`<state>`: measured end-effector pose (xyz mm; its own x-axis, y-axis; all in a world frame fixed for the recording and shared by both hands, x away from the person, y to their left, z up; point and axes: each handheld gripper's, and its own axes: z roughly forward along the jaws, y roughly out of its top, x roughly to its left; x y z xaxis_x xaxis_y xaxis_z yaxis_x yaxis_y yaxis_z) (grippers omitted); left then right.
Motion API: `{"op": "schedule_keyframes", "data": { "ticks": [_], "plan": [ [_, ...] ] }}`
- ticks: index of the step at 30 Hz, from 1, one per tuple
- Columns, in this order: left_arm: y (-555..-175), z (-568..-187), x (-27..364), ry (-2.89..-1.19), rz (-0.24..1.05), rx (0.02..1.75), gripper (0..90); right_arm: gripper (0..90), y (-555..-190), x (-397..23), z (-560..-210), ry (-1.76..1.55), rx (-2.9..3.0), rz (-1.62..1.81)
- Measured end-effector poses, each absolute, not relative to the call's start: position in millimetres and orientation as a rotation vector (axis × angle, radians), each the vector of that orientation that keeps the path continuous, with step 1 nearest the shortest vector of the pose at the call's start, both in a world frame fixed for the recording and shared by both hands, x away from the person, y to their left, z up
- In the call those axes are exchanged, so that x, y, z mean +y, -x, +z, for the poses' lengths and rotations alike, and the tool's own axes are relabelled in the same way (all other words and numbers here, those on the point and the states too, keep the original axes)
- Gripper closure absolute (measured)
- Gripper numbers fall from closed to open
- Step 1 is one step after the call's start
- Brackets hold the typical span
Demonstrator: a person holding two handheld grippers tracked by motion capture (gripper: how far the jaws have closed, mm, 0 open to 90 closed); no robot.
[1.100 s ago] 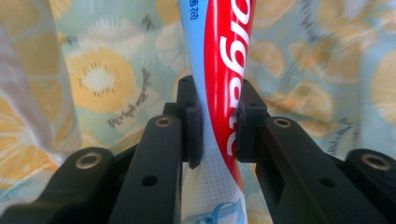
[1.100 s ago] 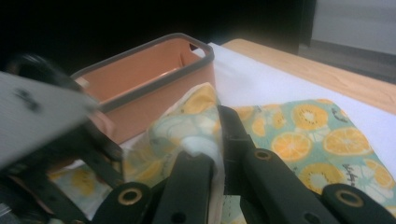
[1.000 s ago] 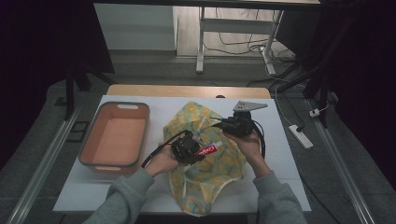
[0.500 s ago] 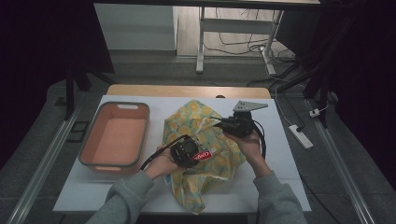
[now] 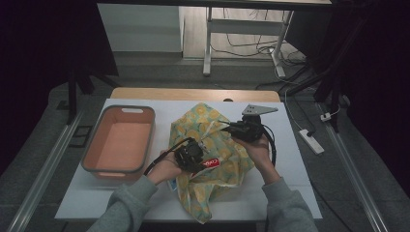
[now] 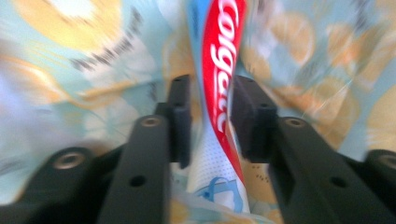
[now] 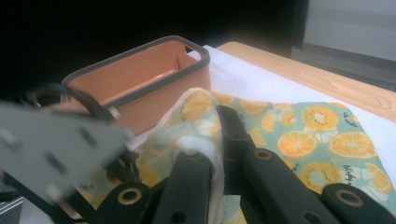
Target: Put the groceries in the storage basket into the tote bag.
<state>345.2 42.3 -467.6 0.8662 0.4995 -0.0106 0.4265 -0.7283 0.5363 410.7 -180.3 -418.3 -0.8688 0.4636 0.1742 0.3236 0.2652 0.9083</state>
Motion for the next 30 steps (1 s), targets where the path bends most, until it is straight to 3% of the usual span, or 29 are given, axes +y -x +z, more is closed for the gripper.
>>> {"op": "schedule_keyframes", "data": {
  "ticks": [5, 10, 13, 16, 19, 24, 30],
  "plan": [
    [-332.3, -440.9, 65.8, -2.322, 0.238, 0.68, 47.5, 89.7, -412.0, -180.2, -421.8, -0.769, 2.407, 1.659],
    [-316.8, -429.1, 92.8, -2.247, 0.293, 0.723, 41.5, 87.9, -410.2, -176.7, -430.4, -0.771, 2.47, 1.613],
    [-308.5, -429.6, 114.6, -2.209, 0.31, 0.788, 39.3, 75.8, -404.6, -173.5, -434.5, -0.765, 2.512, 1.575],
    [-306.2, -434.4, 131.3, -2.215, 0.318, 0.852, 37.7, 52.9, -394.2, -171.8, -434.7, -0.763, 2.489, 1.506],
    [-305.3, -440.2, 145.1, -2.193, 0.303, 0.907, 36.4, 39.5, -378.4, -175.7, -427.6, -0.75, 2.407, 1.452],
    [-307.5, -446.5, 149.7, -2.189, 0.282, 0.936, 32.8, 35.2, -352.9, -191.0, -415.2, -0.75, 2.374, 1.437],
    [-320.4, -451.2, 127.9, -2.213, 0.272, 0.917, 30.2, 31.8, -326.8, -218.0, -416.6, -0.819, 2.345, 1.415]
  ]
}}
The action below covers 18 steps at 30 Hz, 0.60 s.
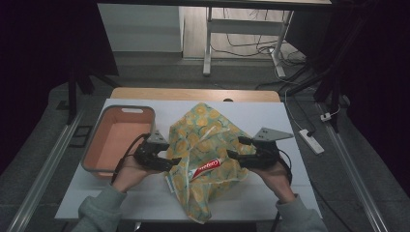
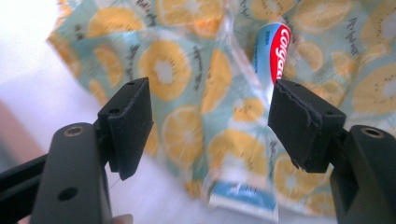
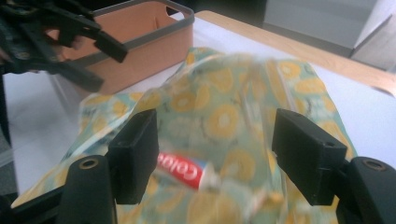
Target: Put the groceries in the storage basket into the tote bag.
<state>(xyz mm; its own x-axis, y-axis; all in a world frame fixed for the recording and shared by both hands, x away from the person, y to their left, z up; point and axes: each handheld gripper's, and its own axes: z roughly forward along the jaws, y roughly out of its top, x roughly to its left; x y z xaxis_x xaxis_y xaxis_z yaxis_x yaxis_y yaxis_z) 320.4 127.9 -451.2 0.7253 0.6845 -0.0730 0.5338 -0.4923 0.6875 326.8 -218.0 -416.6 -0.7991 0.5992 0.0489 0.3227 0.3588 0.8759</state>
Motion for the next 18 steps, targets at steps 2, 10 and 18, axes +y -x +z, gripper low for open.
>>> {"op": "schedule_keyframes", "data": {
  "ticks": [2, 10, 18],
  "plan": [
    [-327.7, -453.0, 116.5, -2.227, 0.26, 0.915, 30.2, 31.5, -317.8, -227.3, -420.1, -0.847, 2.336, 1.408],
    [-352.1, -472.7, 85.8, -2.304, 0.241, 0.952, 32.3, 30.1, -281.5, -239.4, -441.6, -0.877, 2.386, 1.393],
    [-357.5, -483.3, 87.5, -2.349, 0.153, 0.954, 71.5, 27.5, -262.9, -198.4, -447.5, -0.674, 2.548, 1.311]
  ]
}}
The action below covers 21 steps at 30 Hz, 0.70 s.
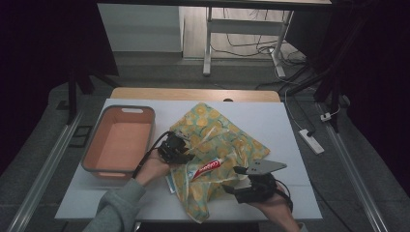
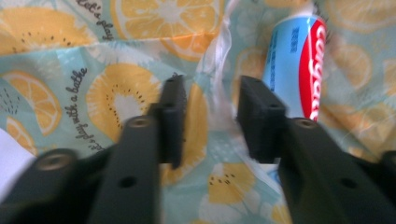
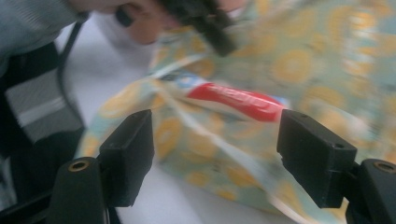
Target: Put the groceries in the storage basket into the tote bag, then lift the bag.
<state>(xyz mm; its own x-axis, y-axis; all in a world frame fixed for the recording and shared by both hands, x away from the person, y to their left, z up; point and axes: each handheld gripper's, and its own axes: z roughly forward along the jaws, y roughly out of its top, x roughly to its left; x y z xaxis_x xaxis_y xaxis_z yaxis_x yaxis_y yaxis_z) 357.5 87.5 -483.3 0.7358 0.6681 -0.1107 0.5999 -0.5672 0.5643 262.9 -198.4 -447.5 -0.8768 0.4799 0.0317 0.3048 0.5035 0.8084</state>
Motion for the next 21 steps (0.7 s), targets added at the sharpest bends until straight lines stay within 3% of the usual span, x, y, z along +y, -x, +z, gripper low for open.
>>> {"op": "schedule_keyframes", "data": {
  "ticks": [4, 7, 9, 13, 21],
  "plan": [
    [-355.5, -483.5, 92.4, -2.358, 0.129, 0.954, 86.5, 27.9, -267.3, -174.4, -457.4, -0.588, 2.619, 1.222],
    [-353.7, -482.9, 96.5, -2.354, 0.119, 0.956, 87.6, 32.3, -273.0, -157.6, -470.5, -0.551, 2.681, 1.15],
    [-351.1, -480.2, 99.9, -2.346, 0.117, 0.952, 87.8, 45.6, -276.7, -148.4, -480.9, -0.55, 2.695, 1.067],
    [-344.3, -468.9, 114.3, -2.274, 0.076, 0.953, 88.1, 88.6, -284.4, -145.5, -496.5, -0.568, 2.772, 0.972],
    [-324.8, -433.9, 158.2, -2.111, 0.025, 0.918, 88.4, 90.0, -264.0, -177.8, -450.0, -0.519, 2.585, 1.176]
  ]
}}
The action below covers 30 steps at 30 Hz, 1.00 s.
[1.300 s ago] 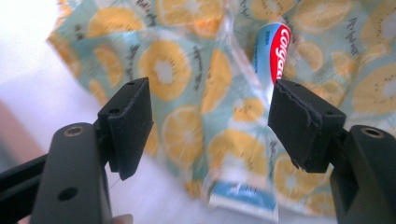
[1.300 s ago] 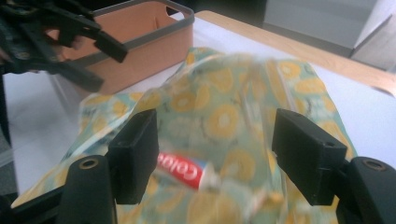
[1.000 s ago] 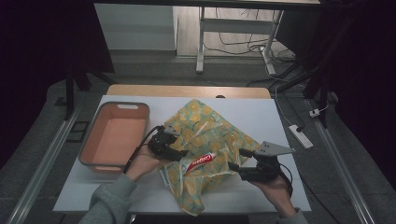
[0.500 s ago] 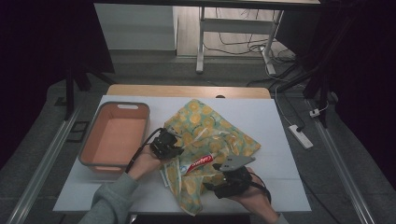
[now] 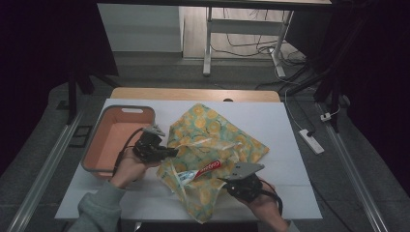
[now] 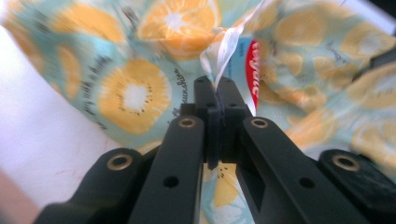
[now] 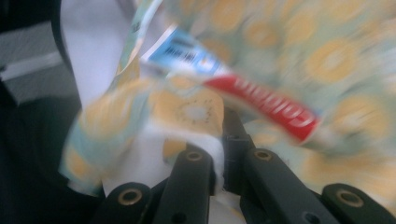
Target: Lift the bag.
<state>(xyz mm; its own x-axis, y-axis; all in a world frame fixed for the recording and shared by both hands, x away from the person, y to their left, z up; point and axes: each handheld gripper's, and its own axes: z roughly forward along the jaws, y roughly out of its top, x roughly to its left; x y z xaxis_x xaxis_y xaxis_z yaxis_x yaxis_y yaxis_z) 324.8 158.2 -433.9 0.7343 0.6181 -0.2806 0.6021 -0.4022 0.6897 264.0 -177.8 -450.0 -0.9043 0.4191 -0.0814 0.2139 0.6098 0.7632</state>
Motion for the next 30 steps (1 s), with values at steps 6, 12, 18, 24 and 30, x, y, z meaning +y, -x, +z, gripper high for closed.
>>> {"op": "schedule_keyframes", "data": {
  "ticks": [6, 12, 18, 24, 30],
  "plan": [
    [-312.4, -411.9, 182.2, -2.01, 0.0, 0.879, 88.4, 90.0, -265.4, -201.4, -419.7, -0.544, 2.455, 1.283],
    [-307.4, -391.8, 195.4, -1.911, 0.004, 0.836, 88.5, 90.0, -267.8, -222.5, -379.0, -0.555, 2.319, 1.37],
    [-307.3, -363.7, 209.4, -1.82, 0.051, 0.811, 88.6, 90.0, -279.8, -238.9, -338.2, -0.58, 2.216, 1.429],
    [-303.1, -338.8, 216.5, -1.698, 0.059, 0.756, 88.6, 90.0, -297.2, -248.9, -318.9, -0.634, 2.11, 1.492],
    [-298.3, -310.6, 225.3, -1.607, 0.078, 0.705, 88.6, 90.0, -302.7, -265.7, -282.8, -0.638, 1.954, 1.63]
  ]
}}
